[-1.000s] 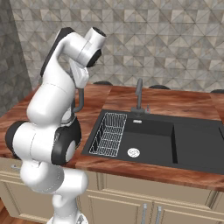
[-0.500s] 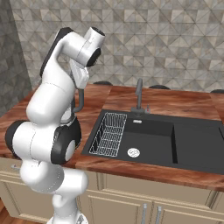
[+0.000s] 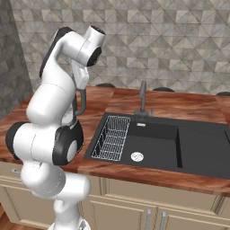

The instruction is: Open the blender lid, put the pear in the blender, close the lid, and start the blender.

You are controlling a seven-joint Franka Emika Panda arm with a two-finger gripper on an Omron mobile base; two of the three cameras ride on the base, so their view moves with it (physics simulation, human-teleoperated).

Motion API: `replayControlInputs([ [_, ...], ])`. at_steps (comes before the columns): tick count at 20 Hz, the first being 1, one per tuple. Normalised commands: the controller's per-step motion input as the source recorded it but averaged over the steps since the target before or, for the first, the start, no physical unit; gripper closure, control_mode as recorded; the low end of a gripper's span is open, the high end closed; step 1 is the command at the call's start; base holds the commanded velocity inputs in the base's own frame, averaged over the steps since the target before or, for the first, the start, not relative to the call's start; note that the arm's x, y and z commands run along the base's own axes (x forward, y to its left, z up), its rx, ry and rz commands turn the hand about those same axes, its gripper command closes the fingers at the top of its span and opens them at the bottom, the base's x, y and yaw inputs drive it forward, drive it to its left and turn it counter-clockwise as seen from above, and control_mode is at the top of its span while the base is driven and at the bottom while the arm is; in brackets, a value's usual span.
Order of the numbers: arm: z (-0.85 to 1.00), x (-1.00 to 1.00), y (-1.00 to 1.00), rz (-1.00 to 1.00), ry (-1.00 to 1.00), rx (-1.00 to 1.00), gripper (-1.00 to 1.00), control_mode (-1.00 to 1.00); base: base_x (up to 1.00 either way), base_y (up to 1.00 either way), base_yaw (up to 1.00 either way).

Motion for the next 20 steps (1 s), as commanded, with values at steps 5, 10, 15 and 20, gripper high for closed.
replayControlInputs([
  [5, 0.00, -0.26, 0.07, -0.14, 0.03, 0.00, 1.00, -1.00, 0.00, 0.00, 0.00],
  [10, 0.00, -0.07, 0.06, -0.24, 0.16, 0.00, 1.00, -1.00, 0.00, 0.00, 0.00],
  [15, 0.00, -0.05, 0.15, -0.19, 0.13, 0.00, 1.00, -1.00, 0.00, 0.00, 0.00],
  [20, -0.04, -0.20, 0.18, -0.11, 0.04, -0.01, -1.00, -1.00, 0.00, 0.00, 0.00],
])
